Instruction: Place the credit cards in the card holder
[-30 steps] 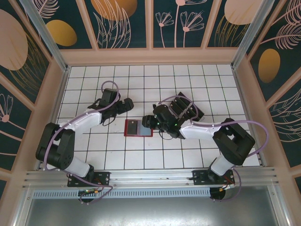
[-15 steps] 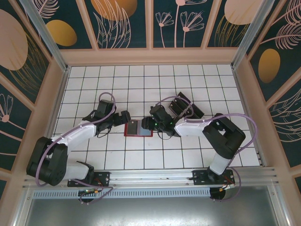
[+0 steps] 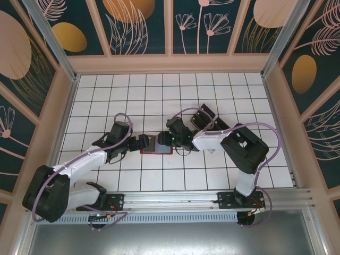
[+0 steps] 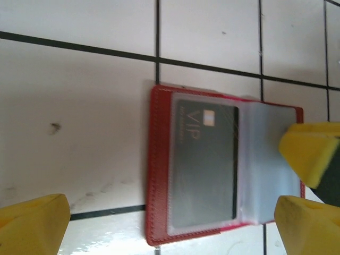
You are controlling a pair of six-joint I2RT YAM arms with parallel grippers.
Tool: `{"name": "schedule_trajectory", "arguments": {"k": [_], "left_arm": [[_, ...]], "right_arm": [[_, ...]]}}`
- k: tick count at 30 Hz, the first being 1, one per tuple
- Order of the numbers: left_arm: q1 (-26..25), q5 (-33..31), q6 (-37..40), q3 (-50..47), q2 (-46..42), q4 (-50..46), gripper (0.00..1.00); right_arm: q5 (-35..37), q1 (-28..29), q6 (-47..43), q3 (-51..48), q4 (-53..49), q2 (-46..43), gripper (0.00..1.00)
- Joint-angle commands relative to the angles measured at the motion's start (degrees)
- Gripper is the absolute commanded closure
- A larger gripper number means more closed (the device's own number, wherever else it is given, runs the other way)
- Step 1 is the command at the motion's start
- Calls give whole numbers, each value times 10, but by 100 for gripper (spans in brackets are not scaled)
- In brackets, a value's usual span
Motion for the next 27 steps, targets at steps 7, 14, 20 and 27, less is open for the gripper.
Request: {"name": "schedule_trajectory", "arguments": {"k": [7, 14, 20, 27], "left_arm": [[-56, -49, -31, -38, -40, -9, 1], [-67, -69, -28, -37, -38, 0, 1], [-80, -81, -15, -28, -25, 6, 2], [-94, -94, -14, -25, -15, 17, 1]], "right_arm": [[-33, -3, 30, 13, 43, 20, 53], [-53, -3, 39, 23, 58, 37, 53], [-54, -5, 51, 20, 69, 35, 53], [-60, -6, 61, 12, 79, 32, 53]]}}
